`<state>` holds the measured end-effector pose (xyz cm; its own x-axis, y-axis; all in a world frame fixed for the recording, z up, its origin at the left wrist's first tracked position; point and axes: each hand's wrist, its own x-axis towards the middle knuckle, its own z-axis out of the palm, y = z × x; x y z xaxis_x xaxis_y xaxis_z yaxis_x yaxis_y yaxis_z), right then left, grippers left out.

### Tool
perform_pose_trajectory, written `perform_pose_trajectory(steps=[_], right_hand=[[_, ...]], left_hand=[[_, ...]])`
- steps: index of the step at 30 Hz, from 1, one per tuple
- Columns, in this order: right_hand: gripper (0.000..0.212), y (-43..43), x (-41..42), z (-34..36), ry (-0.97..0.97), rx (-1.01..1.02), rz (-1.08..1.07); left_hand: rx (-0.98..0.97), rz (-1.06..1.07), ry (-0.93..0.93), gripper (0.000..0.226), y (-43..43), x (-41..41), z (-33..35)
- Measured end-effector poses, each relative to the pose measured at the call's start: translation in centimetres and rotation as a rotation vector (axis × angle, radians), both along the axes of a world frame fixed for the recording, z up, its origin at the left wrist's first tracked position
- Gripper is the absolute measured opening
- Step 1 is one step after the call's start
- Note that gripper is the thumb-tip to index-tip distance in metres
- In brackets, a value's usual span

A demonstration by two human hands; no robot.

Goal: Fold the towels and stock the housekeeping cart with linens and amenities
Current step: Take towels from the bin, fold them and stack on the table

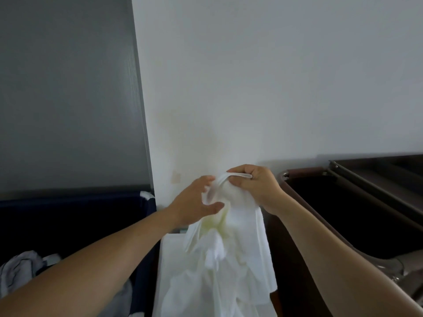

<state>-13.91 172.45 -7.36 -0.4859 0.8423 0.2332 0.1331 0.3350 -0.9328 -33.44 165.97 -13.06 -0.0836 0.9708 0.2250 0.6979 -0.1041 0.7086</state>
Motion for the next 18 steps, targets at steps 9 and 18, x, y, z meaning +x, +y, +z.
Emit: perform_pose_trajectory(steps=[9,18], right_hand=[[0.019,1.2,0.5,2.0,0.206,0.109,-0.179],[0.031,3.1,0.2,-3.3,-0.087,0.146,-0.296]], left_hand=[[-0.184,0.155,-0.045,0.026,-0.9,-1.9,-1.6],[-0.136,0.261,-0.716,0.023,-0.4,-2.2,1.1]])
